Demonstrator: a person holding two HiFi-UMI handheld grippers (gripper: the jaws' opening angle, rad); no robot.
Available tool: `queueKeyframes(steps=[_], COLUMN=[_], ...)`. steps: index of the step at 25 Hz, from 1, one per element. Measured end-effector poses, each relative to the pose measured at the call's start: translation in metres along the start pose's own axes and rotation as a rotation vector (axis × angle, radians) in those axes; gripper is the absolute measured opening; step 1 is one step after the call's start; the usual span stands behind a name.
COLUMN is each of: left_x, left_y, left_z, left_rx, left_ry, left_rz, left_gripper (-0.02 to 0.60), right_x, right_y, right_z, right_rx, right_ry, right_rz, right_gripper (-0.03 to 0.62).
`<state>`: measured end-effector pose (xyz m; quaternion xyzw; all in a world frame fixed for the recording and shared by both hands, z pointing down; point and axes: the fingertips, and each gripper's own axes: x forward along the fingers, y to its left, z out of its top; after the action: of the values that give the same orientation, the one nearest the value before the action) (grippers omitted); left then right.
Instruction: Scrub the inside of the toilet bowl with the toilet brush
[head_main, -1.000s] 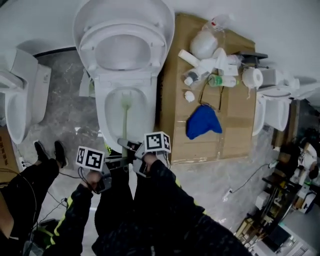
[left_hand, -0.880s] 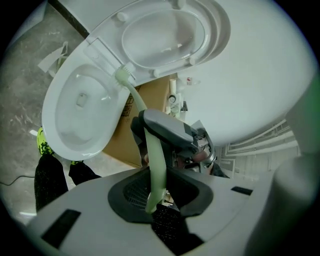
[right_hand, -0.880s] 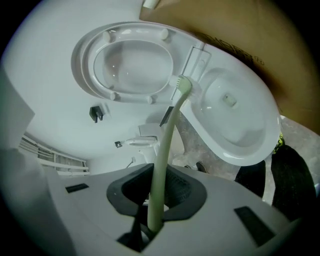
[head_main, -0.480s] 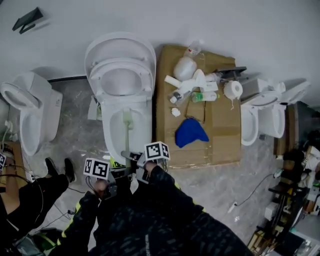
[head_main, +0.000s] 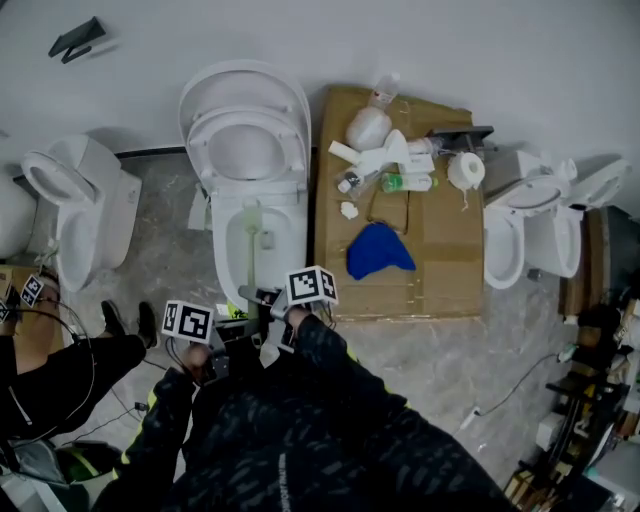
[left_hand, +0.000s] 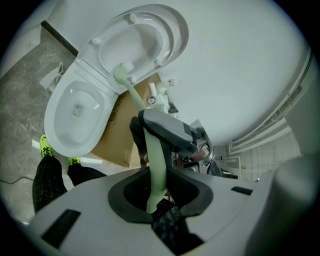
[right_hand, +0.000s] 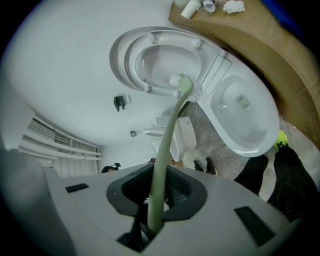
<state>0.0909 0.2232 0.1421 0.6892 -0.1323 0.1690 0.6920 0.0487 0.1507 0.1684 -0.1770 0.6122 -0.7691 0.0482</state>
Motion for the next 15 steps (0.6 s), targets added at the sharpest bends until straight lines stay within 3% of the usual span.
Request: queueKeyframes(steps=[3,15], left_x=[0.001,0.005], left_y=[-0.003,-0.018], left_z=[-0.004,-0.065], left_rx=[0.040,0.033], left_ry=[-0.010,-0.005], left_rz=[0.019,-0.016], left_gripper=[0.089,0.089], right_x=[-0.005,-0.032], right_y=[0.003,0.001], right_z=[-0.006,-0.058], right_rx=[-0.017,-0.041], right_ry=[0.006,-0.028], right_rz=[0.011,-0.005], right_gripper=[0.060,0.060])
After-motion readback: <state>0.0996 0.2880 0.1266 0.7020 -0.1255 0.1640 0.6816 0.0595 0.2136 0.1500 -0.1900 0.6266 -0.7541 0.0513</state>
